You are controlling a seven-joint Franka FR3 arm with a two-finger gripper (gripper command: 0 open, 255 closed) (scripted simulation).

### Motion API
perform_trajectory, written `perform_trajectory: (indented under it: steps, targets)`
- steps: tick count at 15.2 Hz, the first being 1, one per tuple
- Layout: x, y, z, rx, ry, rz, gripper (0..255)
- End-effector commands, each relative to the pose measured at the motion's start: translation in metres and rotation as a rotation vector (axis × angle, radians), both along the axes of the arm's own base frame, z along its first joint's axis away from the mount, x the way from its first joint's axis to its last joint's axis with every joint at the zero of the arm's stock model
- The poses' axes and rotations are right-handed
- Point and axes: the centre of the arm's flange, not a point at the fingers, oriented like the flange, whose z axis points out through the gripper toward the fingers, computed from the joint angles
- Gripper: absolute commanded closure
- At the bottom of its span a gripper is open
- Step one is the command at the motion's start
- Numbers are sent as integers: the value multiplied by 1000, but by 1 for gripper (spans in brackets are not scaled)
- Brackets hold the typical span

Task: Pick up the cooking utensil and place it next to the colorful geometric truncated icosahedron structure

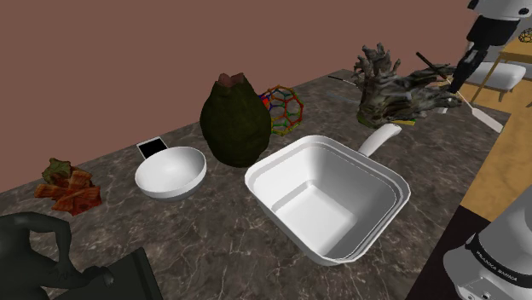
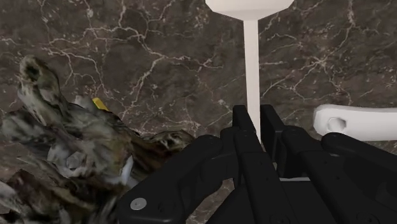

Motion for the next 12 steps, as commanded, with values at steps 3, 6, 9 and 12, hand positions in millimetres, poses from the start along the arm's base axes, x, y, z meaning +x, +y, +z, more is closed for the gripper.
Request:
perform_trajectory:
  steps: [3, 6, 9, 12]
  targets:
    - [13, 2, 11, 0, 0, 0, 255]
    - [52, 8, 11, 0, 0, 0, 255]
    - [91, 14, 11, 0, 0, 0, 255]
    - [131, 20, 11, 0, 0, 0, 255]
